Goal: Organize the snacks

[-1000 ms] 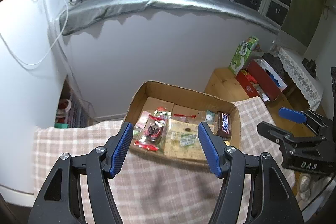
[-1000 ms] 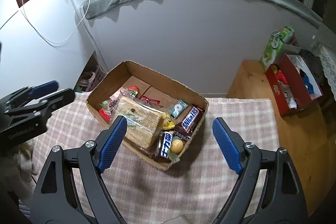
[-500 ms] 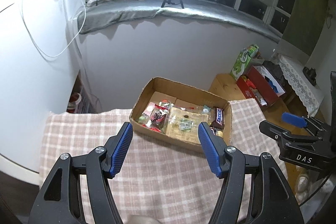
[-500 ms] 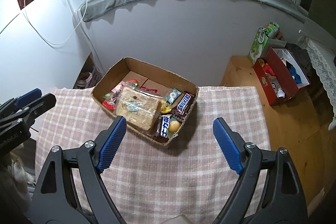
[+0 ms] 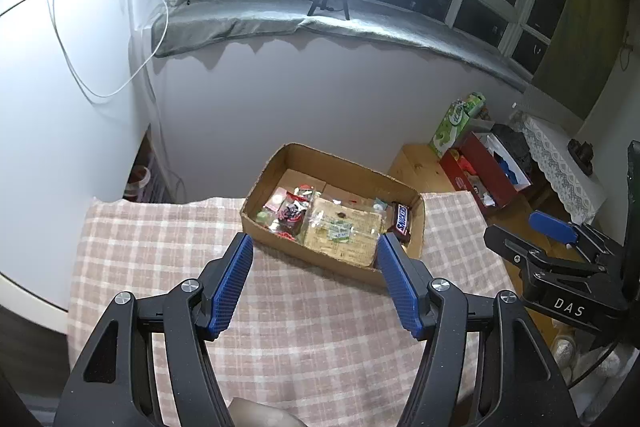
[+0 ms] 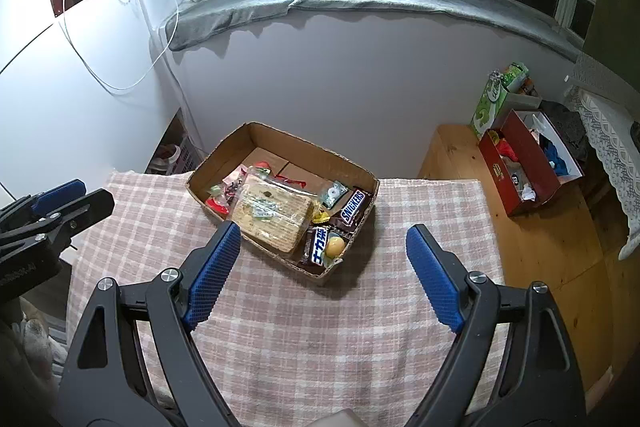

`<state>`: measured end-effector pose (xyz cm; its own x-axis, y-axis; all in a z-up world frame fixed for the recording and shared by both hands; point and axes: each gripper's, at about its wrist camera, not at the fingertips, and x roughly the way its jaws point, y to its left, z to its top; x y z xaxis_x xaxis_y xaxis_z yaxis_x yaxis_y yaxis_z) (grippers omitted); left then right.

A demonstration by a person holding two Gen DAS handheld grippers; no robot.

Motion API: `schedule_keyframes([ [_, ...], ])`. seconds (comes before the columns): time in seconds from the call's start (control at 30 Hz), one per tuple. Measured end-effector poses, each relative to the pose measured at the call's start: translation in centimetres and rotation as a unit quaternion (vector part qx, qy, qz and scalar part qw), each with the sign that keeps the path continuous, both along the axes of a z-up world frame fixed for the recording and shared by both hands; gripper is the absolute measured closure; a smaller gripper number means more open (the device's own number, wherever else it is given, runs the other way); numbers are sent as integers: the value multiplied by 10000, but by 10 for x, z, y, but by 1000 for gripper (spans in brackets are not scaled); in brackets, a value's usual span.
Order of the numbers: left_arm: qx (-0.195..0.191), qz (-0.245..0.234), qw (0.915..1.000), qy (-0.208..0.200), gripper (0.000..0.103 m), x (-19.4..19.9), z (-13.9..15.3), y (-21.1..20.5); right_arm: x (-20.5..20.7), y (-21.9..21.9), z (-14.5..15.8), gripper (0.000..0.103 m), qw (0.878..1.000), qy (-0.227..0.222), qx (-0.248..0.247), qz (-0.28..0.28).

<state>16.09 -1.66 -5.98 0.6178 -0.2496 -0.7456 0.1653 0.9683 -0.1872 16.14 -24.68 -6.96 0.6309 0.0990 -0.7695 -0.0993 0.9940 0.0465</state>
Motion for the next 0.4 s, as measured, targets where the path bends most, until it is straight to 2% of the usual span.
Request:
schedule_keyframes([
  [0.2, -104, -34, 9999, 72, 39, -2, 0, 1, -3, 2, 0, 16, 10000, 10, 9, 19],
  [0.4, 17, -129, 9998, -161, 39, -9, 3, -2, -7, 4, -5, 16, 10000, 36, -6, 28],
])
